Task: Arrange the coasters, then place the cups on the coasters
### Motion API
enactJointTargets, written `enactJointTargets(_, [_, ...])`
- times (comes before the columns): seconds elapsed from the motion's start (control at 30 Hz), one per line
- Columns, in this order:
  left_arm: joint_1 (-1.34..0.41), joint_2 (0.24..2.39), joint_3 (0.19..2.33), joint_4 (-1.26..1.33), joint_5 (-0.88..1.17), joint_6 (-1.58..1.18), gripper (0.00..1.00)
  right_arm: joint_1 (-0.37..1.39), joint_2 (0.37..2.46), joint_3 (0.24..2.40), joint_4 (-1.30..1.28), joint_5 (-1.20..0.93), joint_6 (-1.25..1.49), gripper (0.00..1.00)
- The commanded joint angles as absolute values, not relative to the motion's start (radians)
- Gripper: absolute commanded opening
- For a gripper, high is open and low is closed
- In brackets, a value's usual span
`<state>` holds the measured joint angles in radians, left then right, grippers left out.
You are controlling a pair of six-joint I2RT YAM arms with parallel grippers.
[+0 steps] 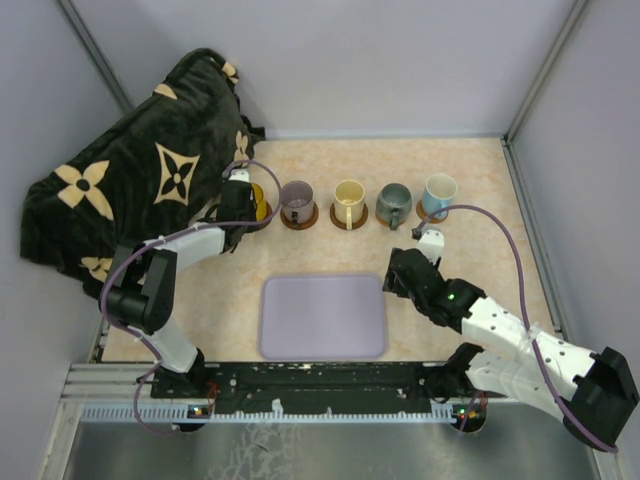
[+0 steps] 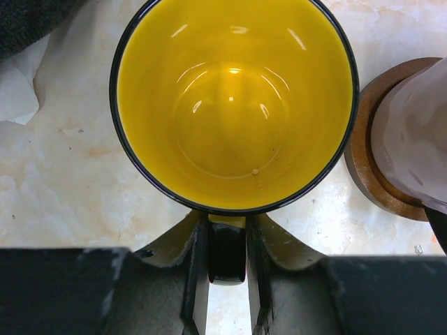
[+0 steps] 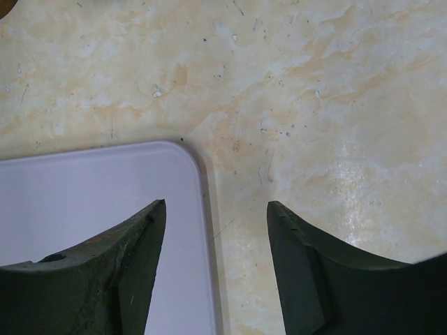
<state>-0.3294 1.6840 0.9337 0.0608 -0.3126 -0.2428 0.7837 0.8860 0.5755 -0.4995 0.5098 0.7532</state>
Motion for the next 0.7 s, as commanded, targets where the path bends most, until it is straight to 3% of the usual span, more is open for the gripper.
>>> enactJointTargets(0.0, [-0.323,1.676,0.925,0.071,-0.31,-0.253,0.31,0.792,0.888,0.577,-0.458,0.517,0.762,0.61])
enactJointTargets(0.67, [-0.324,1.619,0.868,0.039,-0.327,-0.263,0.36,0.792,0.862,0.567,-0.465,0.508,0.769,0.6])
